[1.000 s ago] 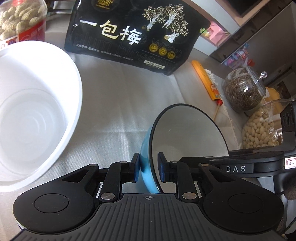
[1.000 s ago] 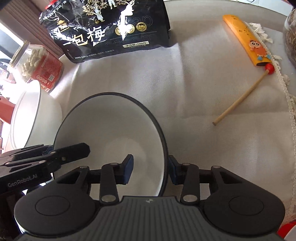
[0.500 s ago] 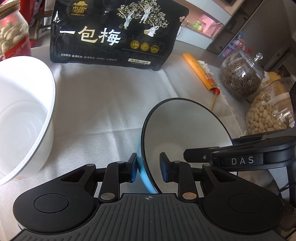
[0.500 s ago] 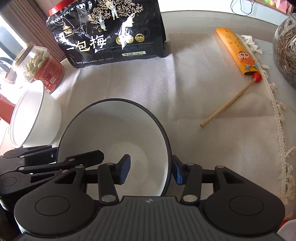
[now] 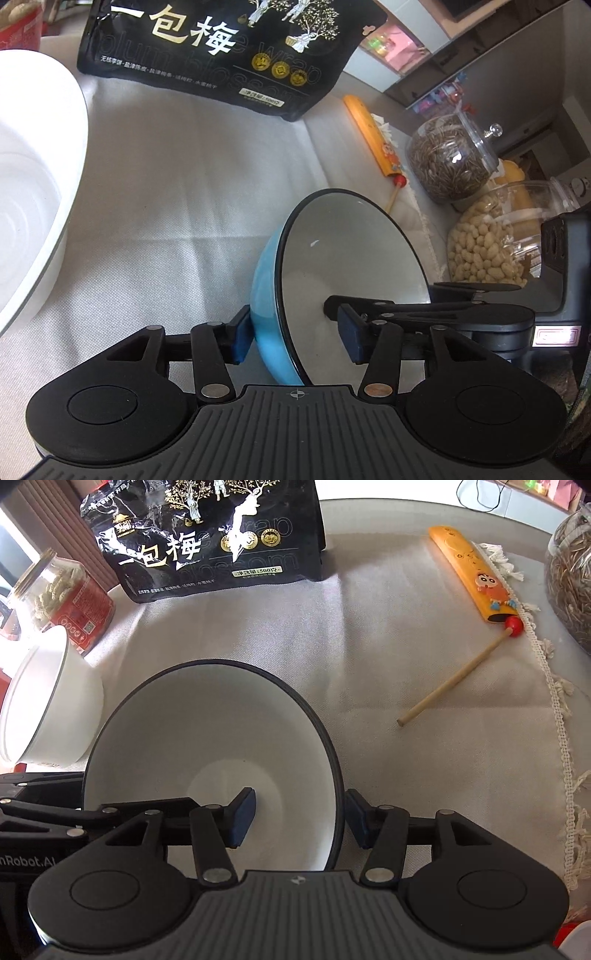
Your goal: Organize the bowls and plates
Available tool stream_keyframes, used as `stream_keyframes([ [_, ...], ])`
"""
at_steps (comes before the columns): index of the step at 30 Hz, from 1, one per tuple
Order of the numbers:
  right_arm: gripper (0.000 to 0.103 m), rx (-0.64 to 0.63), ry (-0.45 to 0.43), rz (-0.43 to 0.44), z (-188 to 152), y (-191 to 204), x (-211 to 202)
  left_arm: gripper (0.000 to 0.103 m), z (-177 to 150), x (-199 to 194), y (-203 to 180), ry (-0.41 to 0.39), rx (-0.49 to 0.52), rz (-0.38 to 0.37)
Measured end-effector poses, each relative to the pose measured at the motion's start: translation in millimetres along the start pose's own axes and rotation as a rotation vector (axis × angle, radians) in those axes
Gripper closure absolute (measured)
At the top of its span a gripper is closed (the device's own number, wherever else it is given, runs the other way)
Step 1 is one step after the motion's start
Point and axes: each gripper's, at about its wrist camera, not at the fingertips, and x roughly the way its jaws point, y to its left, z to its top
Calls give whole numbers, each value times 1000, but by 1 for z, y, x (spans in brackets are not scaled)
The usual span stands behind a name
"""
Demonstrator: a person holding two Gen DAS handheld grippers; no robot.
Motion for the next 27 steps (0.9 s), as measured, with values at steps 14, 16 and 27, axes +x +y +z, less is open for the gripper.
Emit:
stream_keyframes([
  [14,67,81,20,56,-9,-2,-4,60,-4,6,-12,-7,33,104],
  [16,67,82,8,49,-11,1,-11,60,-5,-1,-16,-17,45,96],
  [27,67,112,-72,6,-41,-7,-112,56,-32,-66,-83,-76,138,-88],
])
